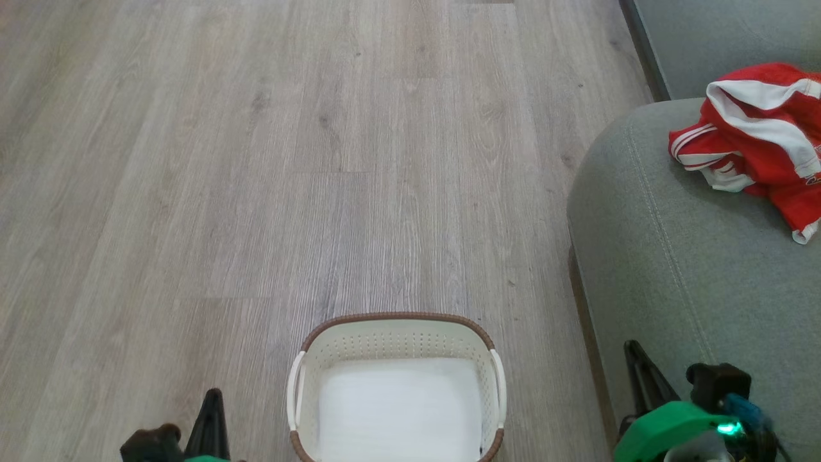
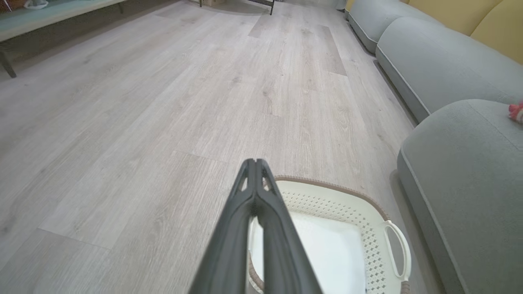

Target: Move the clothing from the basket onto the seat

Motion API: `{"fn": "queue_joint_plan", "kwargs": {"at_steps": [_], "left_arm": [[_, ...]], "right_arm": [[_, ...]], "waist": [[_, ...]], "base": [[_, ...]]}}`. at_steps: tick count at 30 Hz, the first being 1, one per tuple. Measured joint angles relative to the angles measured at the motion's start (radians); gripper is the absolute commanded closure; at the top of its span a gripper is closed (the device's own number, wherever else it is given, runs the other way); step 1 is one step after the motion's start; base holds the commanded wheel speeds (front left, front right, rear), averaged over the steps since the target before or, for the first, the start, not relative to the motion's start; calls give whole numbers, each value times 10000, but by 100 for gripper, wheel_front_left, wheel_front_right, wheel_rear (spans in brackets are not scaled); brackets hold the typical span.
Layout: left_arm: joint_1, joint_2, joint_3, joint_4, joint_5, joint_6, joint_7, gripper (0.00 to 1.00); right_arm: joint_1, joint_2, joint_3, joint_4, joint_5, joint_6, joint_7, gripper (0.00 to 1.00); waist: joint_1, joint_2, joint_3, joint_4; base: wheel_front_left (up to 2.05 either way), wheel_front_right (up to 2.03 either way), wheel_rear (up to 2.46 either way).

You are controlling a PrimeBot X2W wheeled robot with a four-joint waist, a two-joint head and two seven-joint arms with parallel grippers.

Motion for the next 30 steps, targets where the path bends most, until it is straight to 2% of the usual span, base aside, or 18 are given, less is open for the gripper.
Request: {"fn": "queue_joint_plan", "kwargs": {"at_steps": [30], "left_arm": [[-495,-165,602,-2,-3001,-623,846,100]], "right_arm": [[-49,8,-320,-309,3331,-2,754,100]], "waist": [[0,0,79,-101]], "base": [[0,0,0]]}}
